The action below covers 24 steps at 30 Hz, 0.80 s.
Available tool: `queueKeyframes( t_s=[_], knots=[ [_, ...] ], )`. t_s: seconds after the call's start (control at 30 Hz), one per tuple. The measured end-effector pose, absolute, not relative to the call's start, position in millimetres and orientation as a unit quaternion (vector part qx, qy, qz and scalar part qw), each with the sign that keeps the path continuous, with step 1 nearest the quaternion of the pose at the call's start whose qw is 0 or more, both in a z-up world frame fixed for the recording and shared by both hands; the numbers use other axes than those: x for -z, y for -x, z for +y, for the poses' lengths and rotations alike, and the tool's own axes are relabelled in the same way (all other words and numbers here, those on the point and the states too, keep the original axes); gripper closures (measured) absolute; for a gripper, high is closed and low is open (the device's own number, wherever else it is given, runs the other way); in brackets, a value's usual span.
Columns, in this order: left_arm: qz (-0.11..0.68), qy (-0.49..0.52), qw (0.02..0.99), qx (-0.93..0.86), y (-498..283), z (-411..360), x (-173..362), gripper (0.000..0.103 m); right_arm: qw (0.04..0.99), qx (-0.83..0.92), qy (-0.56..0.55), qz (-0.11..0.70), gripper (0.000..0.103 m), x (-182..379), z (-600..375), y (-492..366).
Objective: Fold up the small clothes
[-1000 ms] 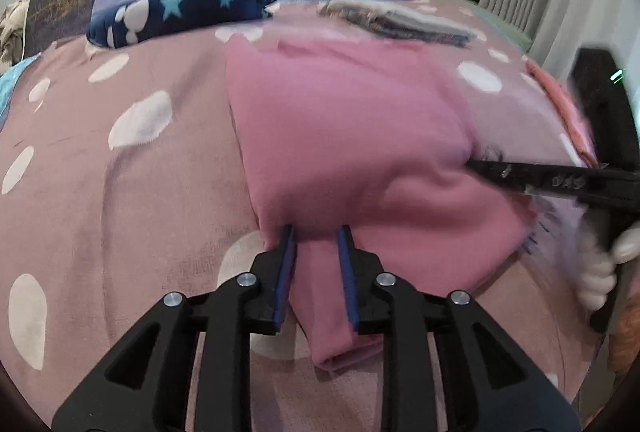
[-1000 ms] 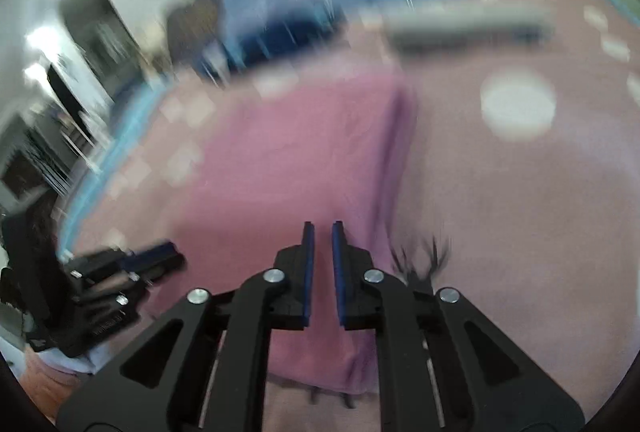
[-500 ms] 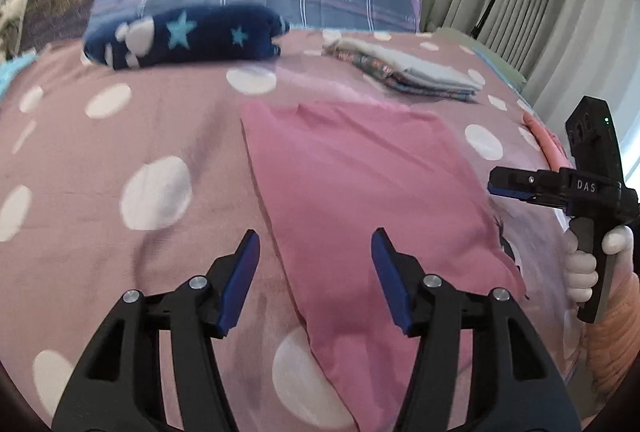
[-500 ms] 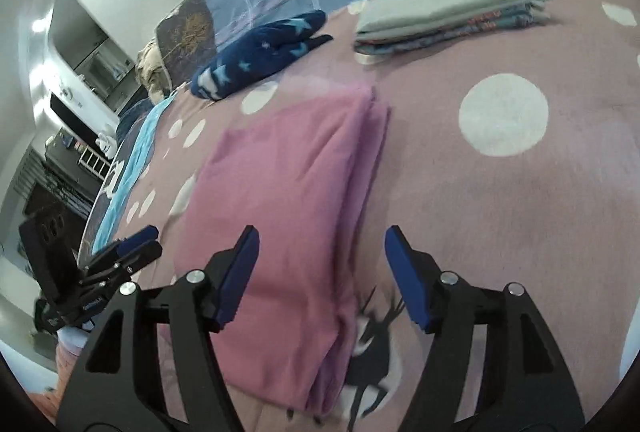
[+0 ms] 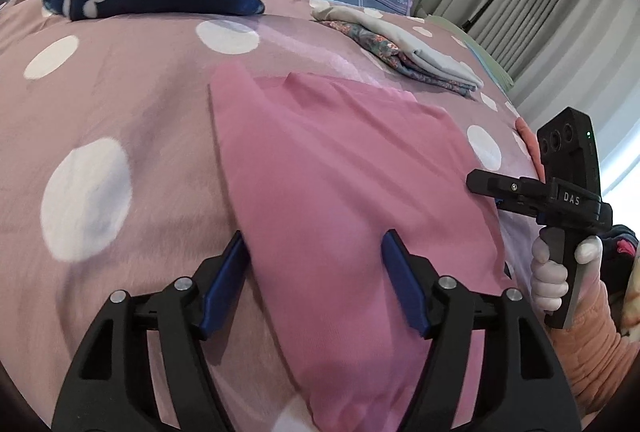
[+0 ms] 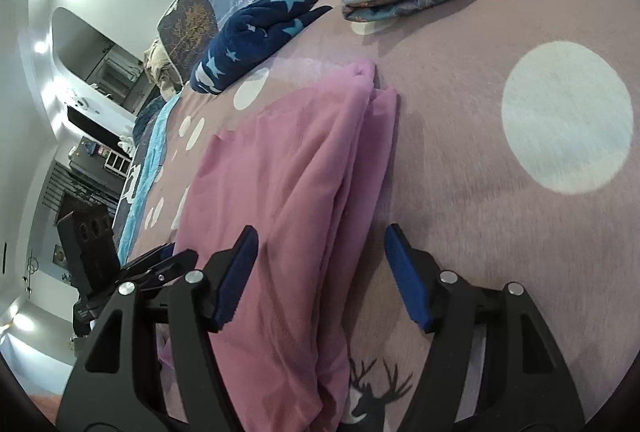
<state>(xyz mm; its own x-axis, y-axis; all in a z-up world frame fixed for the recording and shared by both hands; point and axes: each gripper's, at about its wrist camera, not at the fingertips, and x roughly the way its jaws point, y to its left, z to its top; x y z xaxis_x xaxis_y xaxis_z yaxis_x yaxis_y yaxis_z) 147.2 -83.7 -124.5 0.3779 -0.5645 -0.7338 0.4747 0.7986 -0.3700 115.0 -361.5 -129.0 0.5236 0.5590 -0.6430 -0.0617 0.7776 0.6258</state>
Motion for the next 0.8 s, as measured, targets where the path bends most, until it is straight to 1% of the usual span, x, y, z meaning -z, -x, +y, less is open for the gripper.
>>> queueKeyframes(
  t_s=[0.1,0.17,0.23,0.37,0.47,0.5,0.53,0.57,0.6,0.63,0.73,0.8],
  knots=[
    [0.459,0.04,0.828,0.32,-156,-91,125,0.031,0.832,-0.198,-0.259,0.45,0.037,128,-358,-118],
    [0.457,0.034,0.828,0.324,-160,-94,125,0.031,0.836,-0.203,-0.244,0.448,0.051,127,-355,-122],
    [0.455,0.029,0.826,0.331,-164,-97,126,0.031,0.834,-0.212,-0.243,0.447,0.056,129,-354,-127],
    [0.454,0.028,0.823,0.341,-171,-99,128,0.032,0.832,-0.225,-0.244,0.446,0.059,133,-350,-138],
    [0.45,0.025,0.823,0.346,-175,-101,129,0.04,0.834,-0.227,-0.233,0.445,0.061,133,-345,-145],
    [0.448,0.022,0.825,0.345,-176,-102,129,0.047,0.836,-0.227,-0.229,0.444,0.062,133,-344,-145],
    [0.445,0.019,0.826,0.345,-175,-102,128,0.058,0.838,-0.226,-0.225,0.444,0.067,132,-342,-146],
    [0.441,0.014,0.829,0.344,-174,-104,127,0.062,0.84,-0.222,-0.22,0.443,0.072,132,-341,-146],
    [0.433,0.004,0.834,0.342,-170,-106,123,0.07,0.845,-0.215,-0.213,0.441,0.075,131,-339,-144],
    [0.423,-0.008,0.841,0.338,-165,-108,119,0.075,0.849,-0.21,-0.205,0.44,0.08,129,-336,-143],
    [0.389,-0.038,0.859,0.33,-147,-113,101,0.077,0.876,-0.18,-0.149,0.422,0.085,112,-319,-131],
    [0.365,-0.042,0.87,0.33,-135,-113,85,0.077,0.896,-0.166,-0.112,0.396,0.086,91,-307,-117]
  ],
)
